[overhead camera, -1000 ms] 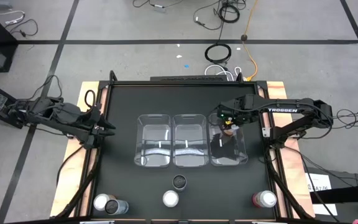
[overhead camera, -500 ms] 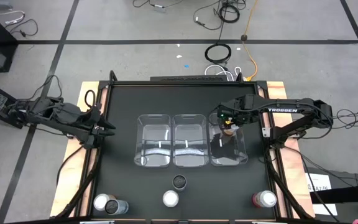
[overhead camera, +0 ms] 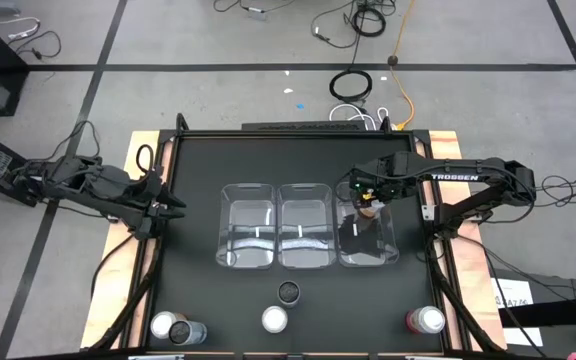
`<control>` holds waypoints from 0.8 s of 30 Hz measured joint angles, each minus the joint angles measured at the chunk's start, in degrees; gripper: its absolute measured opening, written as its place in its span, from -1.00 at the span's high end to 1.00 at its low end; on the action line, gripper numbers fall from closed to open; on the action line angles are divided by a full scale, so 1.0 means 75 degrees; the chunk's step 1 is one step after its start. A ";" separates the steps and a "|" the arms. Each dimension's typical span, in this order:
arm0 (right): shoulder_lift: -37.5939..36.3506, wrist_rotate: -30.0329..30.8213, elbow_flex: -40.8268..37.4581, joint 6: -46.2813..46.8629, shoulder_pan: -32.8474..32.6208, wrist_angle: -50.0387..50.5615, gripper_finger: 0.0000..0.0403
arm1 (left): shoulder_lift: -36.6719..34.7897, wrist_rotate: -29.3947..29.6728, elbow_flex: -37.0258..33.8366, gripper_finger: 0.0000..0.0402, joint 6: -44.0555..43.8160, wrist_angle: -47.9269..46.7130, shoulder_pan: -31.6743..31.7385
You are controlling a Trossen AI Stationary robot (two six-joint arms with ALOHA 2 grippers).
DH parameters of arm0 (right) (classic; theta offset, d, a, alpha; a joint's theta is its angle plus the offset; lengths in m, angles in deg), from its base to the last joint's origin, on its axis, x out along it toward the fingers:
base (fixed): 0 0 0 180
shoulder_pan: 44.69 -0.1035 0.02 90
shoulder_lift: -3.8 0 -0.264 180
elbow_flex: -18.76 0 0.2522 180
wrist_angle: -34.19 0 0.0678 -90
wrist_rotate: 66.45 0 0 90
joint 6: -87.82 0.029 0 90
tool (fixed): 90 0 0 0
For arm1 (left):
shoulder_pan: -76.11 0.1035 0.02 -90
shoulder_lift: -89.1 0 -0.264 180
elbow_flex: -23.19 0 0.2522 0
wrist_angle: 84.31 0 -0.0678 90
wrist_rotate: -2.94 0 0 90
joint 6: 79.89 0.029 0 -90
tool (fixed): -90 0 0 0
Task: Sort soda cans
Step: Put the right yellow-white soda can into the right transparent bin, then put the top white-blue soda can into the center transparent bin
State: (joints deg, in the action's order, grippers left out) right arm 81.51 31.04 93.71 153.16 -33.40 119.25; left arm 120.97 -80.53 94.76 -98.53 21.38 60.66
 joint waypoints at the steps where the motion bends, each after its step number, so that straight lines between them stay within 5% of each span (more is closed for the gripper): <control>1: 0.0000 0.0000 0.0000 0.0000 0.0000 -0.0003 -0.62 | 0.0002 0.0000 0.0000 0.36 0.0000 -0.0002 0.0002; 24: -0.0128 -0.0248 0.0003 -0.0594 -0.0003 0.0007 -0.74 | 0.0000 0.0000 0.0000 0.36 0.0000 -0.0002 -0.0001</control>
State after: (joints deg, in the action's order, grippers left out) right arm 80.55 29.18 93.74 148.71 -33.42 119.30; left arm 120.97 -80.53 94.76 -98.53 21.37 60.65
